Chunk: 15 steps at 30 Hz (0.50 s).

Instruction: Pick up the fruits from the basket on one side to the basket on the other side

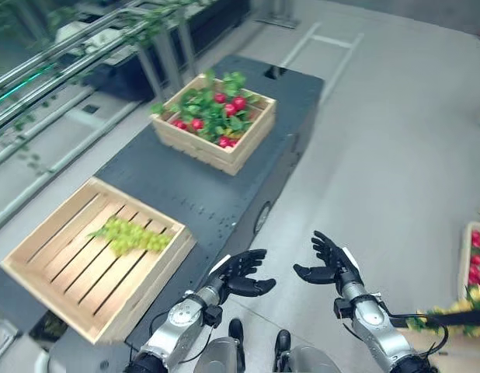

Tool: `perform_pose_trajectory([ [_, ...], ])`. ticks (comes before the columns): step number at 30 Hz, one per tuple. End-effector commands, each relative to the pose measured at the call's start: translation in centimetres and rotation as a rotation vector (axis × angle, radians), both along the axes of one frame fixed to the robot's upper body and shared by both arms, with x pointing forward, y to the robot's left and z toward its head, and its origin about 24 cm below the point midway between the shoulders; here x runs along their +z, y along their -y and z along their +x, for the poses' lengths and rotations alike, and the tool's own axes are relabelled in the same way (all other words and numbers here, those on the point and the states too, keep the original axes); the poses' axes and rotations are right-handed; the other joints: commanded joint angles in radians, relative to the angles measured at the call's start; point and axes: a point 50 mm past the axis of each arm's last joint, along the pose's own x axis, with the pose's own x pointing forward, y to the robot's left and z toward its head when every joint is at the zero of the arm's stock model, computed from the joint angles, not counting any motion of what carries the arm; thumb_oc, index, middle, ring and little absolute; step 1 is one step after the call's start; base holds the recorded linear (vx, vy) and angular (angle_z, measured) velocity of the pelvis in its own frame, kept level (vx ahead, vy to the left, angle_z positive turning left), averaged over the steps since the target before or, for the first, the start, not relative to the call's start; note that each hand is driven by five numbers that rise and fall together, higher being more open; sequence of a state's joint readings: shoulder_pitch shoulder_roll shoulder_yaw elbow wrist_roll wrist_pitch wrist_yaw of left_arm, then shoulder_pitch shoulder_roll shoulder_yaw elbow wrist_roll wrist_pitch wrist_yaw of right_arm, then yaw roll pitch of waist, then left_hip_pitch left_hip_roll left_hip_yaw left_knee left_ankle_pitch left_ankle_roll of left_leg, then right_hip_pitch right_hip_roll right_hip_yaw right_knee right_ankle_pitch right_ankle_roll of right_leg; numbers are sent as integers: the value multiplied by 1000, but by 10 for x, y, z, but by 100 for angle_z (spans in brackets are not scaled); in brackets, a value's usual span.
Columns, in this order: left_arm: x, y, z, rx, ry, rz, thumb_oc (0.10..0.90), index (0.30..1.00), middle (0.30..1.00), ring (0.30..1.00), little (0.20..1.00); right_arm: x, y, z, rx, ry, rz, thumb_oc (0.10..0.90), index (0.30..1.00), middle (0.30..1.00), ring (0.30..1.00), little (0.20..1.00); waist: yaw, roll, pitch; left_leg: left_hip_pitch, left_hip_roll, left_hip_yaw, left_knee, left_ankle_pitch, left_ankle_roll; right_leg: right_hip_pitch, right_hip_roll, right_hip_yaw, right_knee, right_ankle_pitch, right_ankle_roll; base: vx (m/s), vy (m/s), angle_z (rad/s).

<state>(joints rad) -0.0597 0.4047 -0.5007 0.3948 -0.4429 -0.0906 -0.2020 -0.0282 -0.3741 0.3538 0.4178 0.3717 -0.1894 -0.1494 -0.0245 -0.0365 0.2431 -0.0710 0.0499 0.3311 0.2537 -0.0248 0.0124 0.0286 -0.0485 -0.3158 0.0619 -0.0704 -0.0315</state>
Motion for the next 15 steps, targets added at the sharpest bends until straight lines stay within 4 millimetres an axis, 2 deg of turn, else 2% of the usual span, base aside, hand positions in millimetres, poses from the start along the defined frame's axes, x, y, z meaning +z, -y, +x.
perform_pose_trajectory([
  [1, 38, 21, 28, -60, 188, -55, 800, 900, 900, 900, 900, 43, -8, 16, -61, 271, 116, 800, 900, 900, 900, 900, -44, 38, -94, 120, -29, -53, -205, -56, 9, 17, -12, 100, -41, 42, 68, -18, 73, 70],
  [3, 42, 23, 28, -60, 204, -50, 800, 900, 900, 900, 900, 44, -12, 16, -68, 275, 142, 800, 900, 900, 900, 900, -28, 45, -99, 117, -57, -109, -279, -13, 21, -5, -3, 103, -57, 71, 71, -53, 26, 55],
  [5, 44, 20, 29, -47, 198, -58, 800, 900, 900, 900, 900, 45, -14, 16, -57, 291, 145, 800, 900, 900, 900, 900, -17, 45, -109, 134, -66, -117, -334, 3, 24, -7, 4, 97, -100, 92, 77, 1, 30, 33],
  [8, 36, 13, 24, -10, 170, -40, 800, 900, 900, 900, 900, 47, -19, 17, -42, 288, 151, 800, 900, 900, 900, 900, 0, 41, -117, 134, -75, -130, -341, 3, 28, 7, 0, 89, -144, 115, 80, 16, 43, 32],
  [15, 33, 3, 16, 38, 182, -47, 800, 900, 900, 900, 900, 48, -26, 17, -10, 286, 149, 800, 900, 900, 900, 900, 27, 43, -124, 134, -87, -155, -341, -4, 39, 20, -11, 77, -144, 114, 87, 4, 79, 14],
])
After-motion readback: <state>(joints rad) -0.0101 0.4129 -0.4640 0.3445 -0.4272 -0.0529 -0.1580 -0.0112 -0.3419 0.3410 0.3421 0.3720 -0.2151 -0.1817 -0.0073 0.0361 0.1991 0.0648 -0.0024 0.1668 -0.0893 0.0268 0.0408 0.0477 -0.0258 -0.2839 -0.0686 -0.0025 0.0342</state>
